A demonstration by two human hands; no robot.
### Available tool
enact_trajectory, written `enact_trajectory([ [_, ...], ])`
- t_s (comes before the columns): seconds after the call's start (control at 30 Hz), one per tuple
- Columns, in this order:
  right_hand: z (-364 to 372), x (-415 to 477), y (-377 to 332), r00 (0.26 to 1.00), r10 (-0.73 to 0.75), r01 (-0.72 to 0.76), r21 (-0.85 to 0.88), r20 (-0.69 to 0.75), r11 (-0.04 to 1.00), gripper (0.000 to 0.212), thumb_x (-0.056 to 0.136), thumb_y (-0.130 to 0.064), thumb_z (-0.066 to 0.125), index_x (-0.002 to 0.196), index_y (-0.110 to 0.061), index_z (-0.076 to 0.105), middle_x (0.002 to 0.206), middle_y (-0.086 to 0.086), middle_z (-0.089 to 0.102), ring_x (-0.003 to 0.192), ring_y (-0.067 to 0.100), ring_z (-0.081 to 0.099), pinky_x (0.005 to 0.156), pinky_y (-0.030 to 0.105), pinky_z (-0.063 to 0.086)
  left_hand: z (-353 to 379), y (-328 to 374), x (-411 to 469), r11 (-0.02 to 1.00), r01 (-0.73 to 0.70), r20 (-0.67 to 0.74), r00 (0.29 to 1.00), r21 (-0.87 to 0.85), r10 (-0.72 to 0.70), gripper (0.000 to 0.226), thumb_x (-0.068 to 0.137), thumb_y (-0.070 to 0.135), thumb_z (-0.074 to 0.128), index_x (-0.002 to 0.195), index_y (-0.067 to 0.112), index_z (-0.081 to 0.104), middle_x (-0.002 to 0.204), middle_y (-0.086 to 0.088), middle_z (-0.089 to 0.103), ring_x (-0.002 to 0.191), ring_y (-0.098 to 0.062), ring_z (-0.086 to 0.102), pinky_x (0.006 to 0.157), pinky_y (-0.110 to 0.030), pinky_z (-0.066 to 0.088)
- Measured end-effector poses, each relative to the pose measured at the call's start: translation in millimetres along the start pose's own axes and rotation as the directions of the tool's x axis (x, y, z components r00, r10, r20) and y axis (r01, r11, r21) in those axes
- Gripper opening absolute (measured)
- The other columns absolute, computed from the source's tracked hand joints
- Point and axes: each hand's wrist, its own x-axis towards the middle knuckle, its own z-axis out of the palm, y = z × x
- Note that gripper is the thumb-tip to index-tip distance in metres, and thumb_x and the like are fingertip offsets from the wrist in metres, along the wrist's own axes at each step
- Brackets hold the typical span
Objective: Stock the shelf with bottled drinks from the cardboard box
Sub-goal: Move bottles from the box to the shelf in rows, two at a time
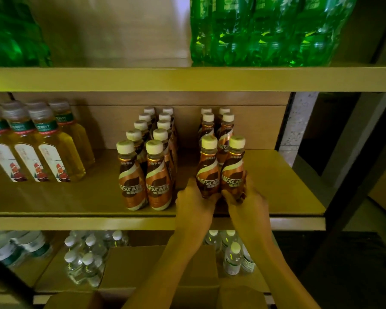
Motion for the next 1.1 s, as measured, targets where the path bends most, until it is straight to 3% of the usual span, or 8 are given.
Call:
enact_trajectory([
  [0.13, 8, 25, 3, 0.995, 0.099, -0.097, -0.060, 0.030, 0.993, 0.046, 0.090, -0.031, 0.072, 0.132, -0.020, 0.056, 0.103, -0.002, 0.071, 0.096, 0.020, 0.067, 0.083, 0.040, 0.058, 10, 2, 24, 0.999, 0.046, 0.015, 0.999, -0.006, -0.046, 0.048, 0.078, 0.038, 0.082, 0.115, 0.014, 0.062, 0.103, -0.001, 0.070, 0.095, -0.020, 0.069, 0.063, -0.021, 0.048],
  [0.2, 12, 37, 4, 0.996, 0.091, -0.088, -0.127, 0.017, 0.988, 0.044, 0.089, -0.034, 0.072, 0.127, -0.014, 0.061, 0.099, 0.002, 0.071, 0.094, 0.026, 0.066, 0.080, 0.040, 0.058, 15, -1, 35, 1.000, 0.016, 0.025, 1.000, -0.006, -0.016, 0.043, 0.079, 0.037, 0.082, 0.112, 0.016, 0.065, 0.098, 0.002, 0.070, 0.091, -0.016, 0.069, 0.059, -0.019, 0.049],
  [0.3, 15, 56, 3, 0.998, 0.064, -0.062, -0.112, 0.016, 0.992, 0.044, 0.089, -0.029, 0.074, 0.127, -0.013, 0.060, 0.102, 0.003, 0.072, 0.095, 0.025, 0.068, 0.076, 0.034, 0.055, 22, -3, 51, 1.000, -0.013, 0.017, 1.000, 0.018, 0.013, 0.045, 0.076, 0.043, 0.080, 0.112, 0.021, 0.065, 0.099, 0.004, 0.071, 0.093, -0.017, 0.070, 0.071, -0.032, 0.060],
  [0.37, 16, 66, 2, 0.998, 0.048, -0.045, -0.082, 0.032, 0.996, 0.045, 0.089, -0.025, 0.073, 0.129, -0.014, 0.057, 0.105, 0.004, 0.073, 0.099, 0.026, 0.069, 0.080, 0.039, 0.058, 26, -3, 64, 1.000, 0.009, 0.022, 1.000, 0.004, -0.009, 0.049, 0.075, 0.044, 0.081, 0.115, 0.023, 0.063, 0.106, 0.004, 0.069, 0.100, -0.018, 0.068, 0.078, -0.036, 0.060],
  [0.57, 20, 86, 2, 1.000, -0.004, 0.005, -0.040, 0.029, 0.999, 0.051, 0.087, -0.018, 0.075, 0.134, -0.014, 0.054, 0.108, 0.005, 0.072, 0.100, 0.027, 0.069, 0.083, 0.043, 0.059, 35, 2, 88, 0.998, 0.060, 0.021, 0.998, -0.022, -0.059, 0.048, 0.078, 0.028, 0.083, 0.119, 0.015, 0.062, 0.115, -0.003, 0.068, 0.106, -0.022, 0.066, 0.074, -0.025, 0.046],
  [0.77, 25, 90, 11, 0.999, 0.017, -0.015, -0.047, 0.031, 0.999, 0.048, 0.088, -0.025, 0.074, 0.130, -0.014, 0.056, 0.104, 0.005, 0.073, 0.096, 0.028, 0.070, 0.079, 0.044, 0.060, 38, 2, 92, 0.998, 0.046, 0.030, 0.999, -0.036, -0.045, 0.046, 0.079, 0.028, 0.083, 0.119, 0.016, 0.065, 0.114, 0.000, 0.069, 0.106, -0.017, 0.067, 0.064, -0.011, 0.037],
  [0.97, 22, 88, 10, 0.999, 0.002, 0.002, -0.079, 0.049, 0.997, 0.055, 0.090, -0.024, 0.073, 0.138, -0.013, 0.048, 0.115, 0.006, 0.071, 0.106, 0.028, 0.067, 0.083, 0.036, 0.056, 33, 4, 93, 0.999, 0.041, 0.074, 0.996, 0.018, -0.043, 0.051, 0.078, 0.031, 0.083, 0.122, 0.015, 0.064, 0.116, -0.003, 0.069, 0.108, -0.021, 0.067, 0.078, -0.024, 0.048],
  [1.1, 15, 86, 9, 0.994, -0.039, 0.069, -0.301, 0.104, 0.951, 0.067, 0.092, -0.040, 0.066, 0.146, -0.012, 0.037, 0.126, 0.010, 0.063, 0.114, 0.032, 0.062, 0.083, 0.037, 0.053, 26, 7, 87, 0.990, 0.035, 0.113, 0.992, 0.140, -0.051, 0.058, 0.078, 0.044, 0.079, 0.123, 0.014, 0.058, 0.119, -0.005, 0.065, 0.111, -0.026, 0.064, 0.087, -0.034, 0.055],
])
